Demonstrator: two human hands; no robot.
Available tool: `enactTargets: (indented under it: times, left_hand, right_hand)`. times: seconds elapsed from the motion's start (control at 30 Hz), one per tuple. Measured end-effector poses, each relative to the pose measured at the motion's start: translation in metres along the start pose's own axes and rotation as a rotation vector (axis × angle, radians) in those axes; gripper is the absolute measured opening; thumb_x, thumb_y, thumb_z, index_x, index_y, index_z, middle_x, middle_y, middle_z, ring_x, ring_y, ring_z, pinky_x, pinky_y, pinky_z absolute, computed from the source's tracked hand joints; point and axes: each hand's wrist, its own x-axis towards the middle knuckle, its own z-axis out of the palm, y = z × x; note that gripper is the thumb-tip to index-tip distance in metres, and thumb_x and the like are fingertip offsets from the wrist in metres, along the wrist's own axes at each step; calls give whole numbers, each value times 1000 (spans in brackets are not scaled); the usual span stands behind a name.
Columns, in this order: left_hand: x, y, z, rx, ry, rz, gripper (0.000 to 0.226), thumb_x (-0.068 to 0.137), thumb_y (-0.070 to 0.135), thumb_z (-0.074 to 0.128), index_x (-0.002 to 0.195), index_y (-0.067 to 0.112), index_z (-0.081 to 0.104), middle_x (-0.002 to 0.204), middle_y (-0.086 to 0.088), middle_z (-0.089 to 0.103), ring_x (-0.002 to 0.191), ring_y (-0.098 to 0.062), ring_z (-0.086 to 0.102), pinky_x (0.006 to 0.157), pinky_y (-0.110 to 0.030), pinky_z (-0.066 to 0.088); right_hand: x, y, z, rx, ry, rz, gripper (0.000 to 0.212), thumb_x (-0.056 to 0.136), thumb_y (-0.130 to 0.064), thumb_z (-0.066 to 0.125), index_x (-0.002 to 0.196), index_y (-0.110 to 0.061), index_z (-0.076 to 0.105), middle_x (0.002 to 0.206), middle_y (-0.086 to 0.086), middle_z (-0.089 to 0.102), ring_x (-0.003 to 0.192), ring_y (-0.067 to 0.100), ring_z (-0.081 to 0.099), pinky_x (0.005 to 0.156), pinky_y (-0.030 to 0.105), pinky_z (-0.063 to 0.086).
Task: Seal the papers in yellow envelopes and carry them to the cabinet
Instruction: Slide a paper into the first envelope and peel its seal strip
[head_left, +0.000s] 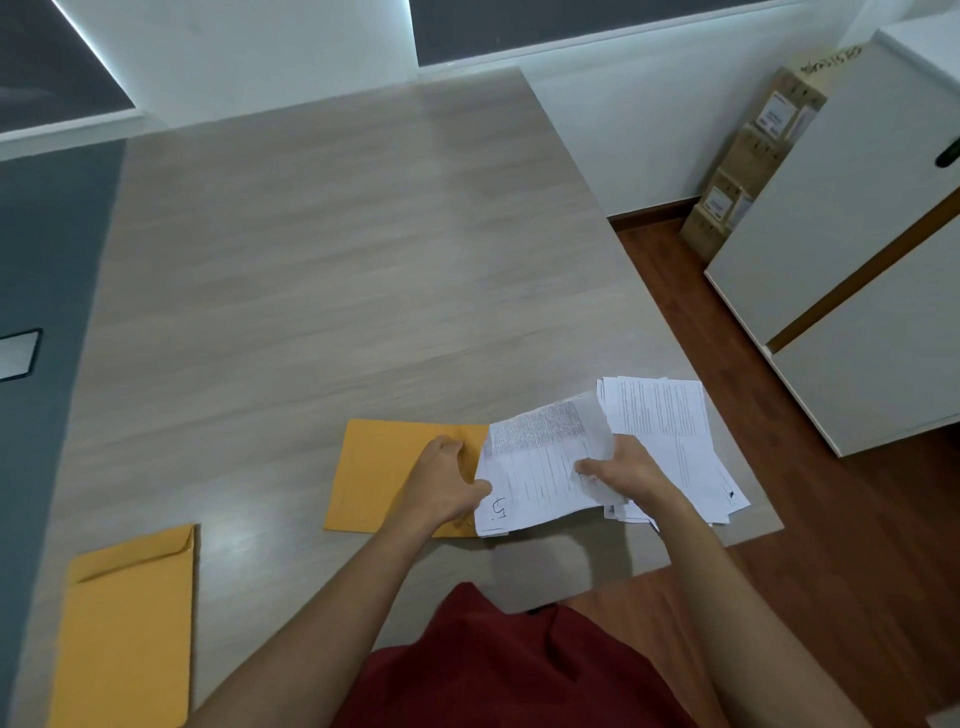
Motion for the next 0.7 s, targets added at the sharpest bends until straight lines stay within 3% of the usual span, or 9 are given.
enactTargets:
  times: [0.17,0.37,0.43,0.53,0.6,0.7]
  left_hand:
    - [2,-4,1,65,28,23,86,60,52,58,137,13,48,146,3,40,132,-15,41,92,-22,33]
    - [-1,-5,3,122,56,37,80,62,45,64,135,16,47,142,1,37,132,-19,38,100,-27,37]
    - [-5,-6,7,217,71,49,78,61,41,67,131,17,44,137,-5,32,130,-27,33,104,-32,35]
    - [-17,-9,16,306,81,-5,85,64,34,71,137,21,31,149,-12,13,131,-35,22,107,-40,35]
    - [-21,-11,20,313,69,-17,88,68,30,72,141,20,25,154,-16,4,135,-39,16,113,-44,30]
    - [-21,-11,18,313,54,-11,87,71,30,71,143,14,24,155,-21,7,138,-41,17,117,-42,23]
  right_hand:
    - [-5,5,11,78,-47,-42,20,79,-25,76,91,-28,61,92,-12,67,83,6,64,58,17,47]
    - [-4,22,12,322,-115,84,30,76,-17,80,104,-14,69,103,2,74,95,22,70,77,38,59]
    - [-5,26,15,356,-128,97,32,76,-17,79,106,-13,69,103,3,75,97,23,70,82,40,59]
    - [-8,29,22,370,-114,102,30,77,-16,79,105,-15,70,99,-1,76,95,21,70,73,32,58]
    - [-9,30,27,384,-114,103,28,78,-14,77,105,-14,69,101,2,75,95,21,71,75,33,58]
    - [-13,28,36,394,-88,113,23,80,-13,76,102,-13,70,96,2,76,92,21,71,74,34,59]
